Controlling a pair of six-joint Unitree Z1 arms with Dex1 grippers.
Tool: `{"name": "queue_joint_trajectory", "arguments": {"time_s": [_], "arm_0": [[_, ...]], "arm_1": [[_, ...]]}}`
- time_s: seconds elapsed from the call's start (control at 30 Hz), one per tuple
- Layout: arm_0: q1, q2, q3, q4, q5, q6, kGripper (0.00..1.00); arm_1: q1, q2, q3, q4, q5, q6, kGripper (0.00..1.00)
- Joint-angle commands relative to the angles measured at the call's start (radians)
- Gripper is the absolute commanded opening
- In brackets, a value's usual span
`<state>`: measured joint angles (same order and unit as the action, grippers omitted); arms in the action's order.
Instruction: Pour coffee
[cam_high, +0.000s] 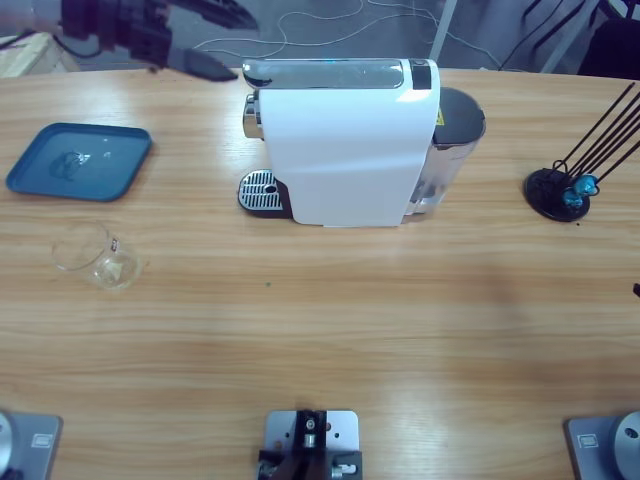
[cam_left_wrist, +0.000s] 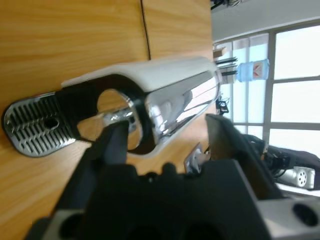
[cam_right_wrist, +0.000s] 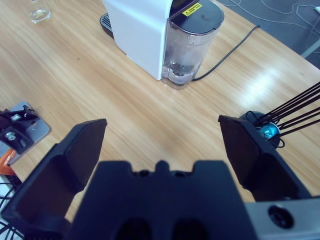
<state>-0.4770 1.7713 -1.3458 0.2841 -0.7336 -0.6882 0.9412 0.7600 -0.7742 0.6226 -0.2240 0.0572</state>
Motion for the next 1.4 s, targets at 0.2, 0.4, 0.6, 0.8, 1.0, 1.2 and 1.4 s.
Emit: {"name": "queue_joint_trajectory", "arguments": {"time_s": [0.2,0.4,0.6,0.8,1.0,1.2,1.4], "arm_0": [[-0.044,0.070,-0.001,-0.020,-0.051,-0.014,0.000],[-0.054,0.038,-0.009,-0.040,-0.050,-0.014,0.000],[-0.086,-0.029,-0.090,-0.057,-0.030,-0.060,0.000],[-0.131,-0.085,-0.232,-0.045,0.039,-0.129,0.000],[-0.269,-0.238,-0.075,-0.006,0.393,0.420,0.991],[-0.375,-0.469,0.292,0.125,0.870,0.805,1.000],[-0.373,-0.610,0.453,0.125,0.876,0.740,0.996]], "arm_1": [[0.005,0.004,0.033,-0.009,-0.018,0.013,1.000],[0.005,0.004,0.033,-0.009,-0.018,0.013,1.000],[0.005,0.049,0.012,-0.002,-0.091,0.071,1.000],[-0.043,0.074,-0.088,0.038,-0.189,0.177,1.000],[-0.356,0.242,-0.028,0.011,-0.176,0.261,0.922],[-0.534,0.470,0.156,-0.288,-0.162,0.356,0.782],[-0.619,0.648,0.289,-0.610,-0.164,0.395,0.660]]}}
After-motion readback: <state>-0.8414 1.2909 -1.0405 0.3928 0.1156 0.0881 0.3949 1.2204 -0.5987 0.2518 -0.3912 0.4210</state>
